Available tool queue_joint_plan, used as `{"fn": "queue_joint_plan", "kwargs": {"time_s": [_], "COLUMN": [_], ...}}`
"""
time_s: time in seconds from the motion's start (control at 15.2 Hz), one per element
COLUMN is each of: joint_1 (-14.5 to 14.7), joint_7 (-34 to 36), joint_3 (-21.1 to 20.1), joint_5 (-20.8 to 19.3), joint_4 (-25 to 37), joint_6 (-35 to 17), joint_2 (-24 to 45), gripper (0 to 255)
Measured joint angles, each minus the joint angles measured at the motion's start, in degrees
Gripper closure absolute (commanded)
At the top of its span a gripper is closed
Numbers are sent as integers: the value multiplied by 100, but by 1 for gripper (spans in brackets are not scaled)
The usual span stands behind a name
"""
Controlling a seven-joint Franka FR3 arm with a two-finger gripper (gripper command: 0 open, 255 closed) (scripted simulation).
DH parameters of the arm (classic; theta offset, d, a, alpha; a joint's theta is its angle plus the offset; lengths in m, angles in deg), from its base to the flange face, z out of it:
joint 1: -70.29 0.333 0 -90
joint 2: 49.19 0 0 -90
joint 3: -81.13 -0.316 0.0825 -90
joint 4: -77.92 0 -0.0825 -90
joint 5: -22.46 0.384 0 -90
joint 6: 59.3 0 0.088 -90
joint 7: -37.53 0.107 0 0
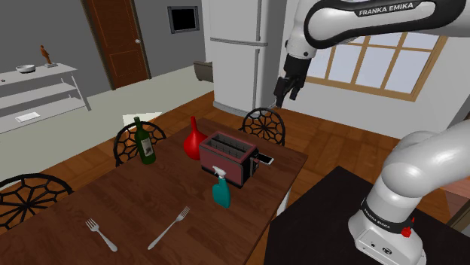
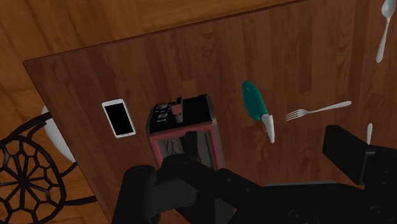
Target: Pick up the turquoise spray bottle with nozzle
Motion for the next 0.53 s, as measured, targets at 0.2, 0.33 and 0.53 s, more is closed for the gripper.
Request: {"fn": "queue_joint_plan", "kwargs": {"time_s": [0.2, 0.33, 0.53], "joint_1": [31, 43, 55], "joint_7": [168, 275, 471], "joint_3": [-210, -338, -547], "joint_5": [23, 17, -27], "joint_4": [-53, -62, -34], "joint_6": [-499, -803, -1300], "joint_2": [469, 783, 1337], "gripper": [0, 0, 0]}}
